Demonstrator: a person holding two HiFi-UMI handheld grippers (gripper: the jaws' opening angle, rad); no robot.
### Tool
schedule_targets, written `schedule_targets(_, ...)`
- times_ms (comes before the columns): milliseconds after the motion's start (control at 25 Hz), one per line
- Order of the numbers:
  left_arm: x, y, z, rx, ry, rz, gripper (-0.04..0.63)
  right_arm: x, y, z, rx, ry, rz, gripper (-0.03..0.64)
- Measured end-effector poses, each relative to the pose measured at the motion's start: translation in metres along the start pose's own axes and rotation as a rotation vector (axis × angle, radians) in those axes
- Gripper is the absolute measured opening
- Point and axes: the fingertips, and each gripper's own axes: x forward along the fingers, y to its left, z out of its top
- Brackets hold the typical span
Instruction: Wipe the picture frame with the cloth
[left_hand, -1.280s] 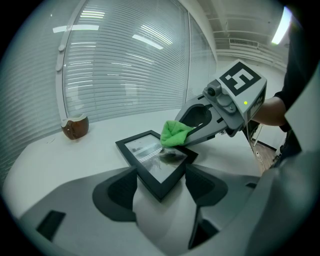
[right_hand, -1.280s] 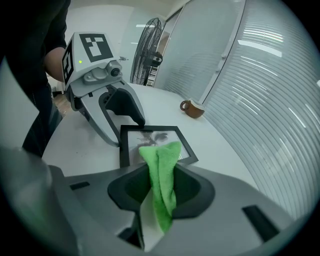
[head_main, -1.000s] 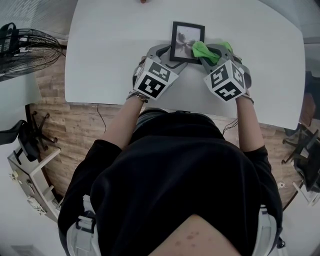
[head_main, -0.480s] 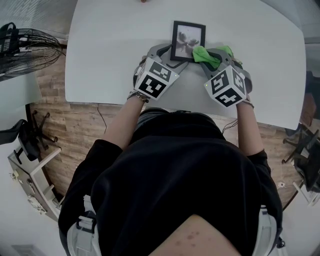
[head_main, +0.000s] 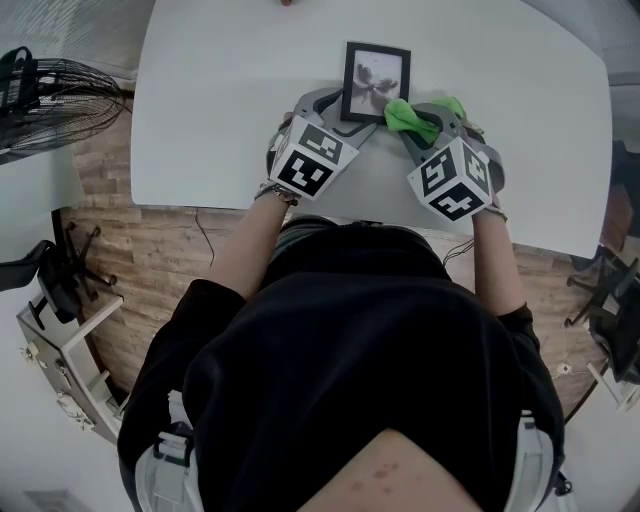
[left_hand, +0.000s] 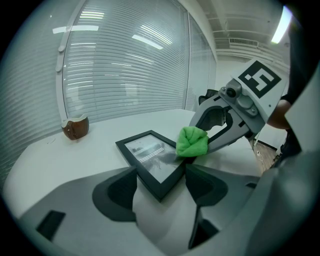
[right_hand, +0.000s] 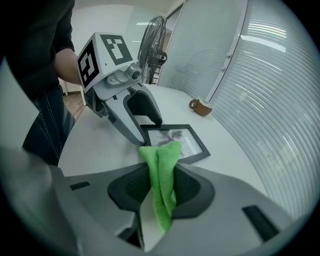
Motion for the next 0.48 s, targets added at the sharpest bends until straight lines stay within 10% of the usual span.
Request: schedule_targets(480, -0.0006, -0.0018, -0.0003, 0.001, 0.005, -0.002, 0.314, -0.0022, 0.0055, -0.0016, -0.012, 0.019, 0.002, 0.114)
